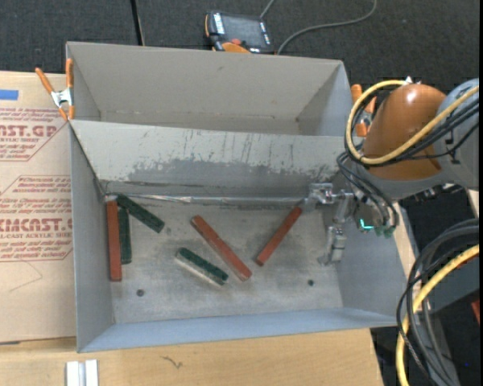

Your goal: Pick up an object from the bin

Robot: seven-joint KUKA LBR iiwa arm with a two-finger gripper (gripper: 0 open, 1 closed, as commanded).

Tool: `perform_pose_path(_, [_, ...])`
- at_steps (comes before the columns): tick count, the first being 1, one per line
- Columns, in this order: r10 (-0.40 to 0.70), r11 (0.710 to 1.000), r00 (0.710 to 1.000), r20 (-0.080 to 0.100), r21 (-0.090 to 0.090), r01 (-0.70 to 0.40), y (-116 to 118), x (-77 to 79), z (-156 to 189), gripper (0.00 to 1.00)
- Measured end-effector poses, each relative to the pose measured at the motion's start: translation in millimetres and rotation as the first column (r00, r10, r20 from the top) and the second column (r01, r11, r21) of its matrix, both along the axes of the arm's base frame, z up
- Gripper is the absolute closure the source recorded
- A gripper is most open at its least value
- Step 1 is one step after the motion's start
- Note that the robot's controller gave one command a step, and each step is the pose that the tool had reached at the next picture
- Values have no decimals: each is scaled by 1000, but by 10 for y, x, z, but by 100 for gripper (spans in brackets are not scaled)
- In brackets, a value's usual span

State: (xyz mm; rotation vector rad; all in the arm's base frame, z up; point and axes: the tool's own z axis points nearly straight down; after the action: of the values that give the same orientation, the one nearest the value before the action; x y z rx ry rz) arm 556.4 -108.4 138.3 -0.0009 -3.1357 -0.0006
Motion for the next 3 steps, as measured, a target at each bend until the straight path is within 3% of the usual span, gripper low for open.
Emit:
perform_pose_path(1, [237,971,971,4,3,-237,703,225,-708,0])
perform_pose_path(2, [357,934,934,9,-1,-357,767,156,-378,0])
perform_pose_path(3, [578,816,816,8,-2,-578,642,99,-271,0])
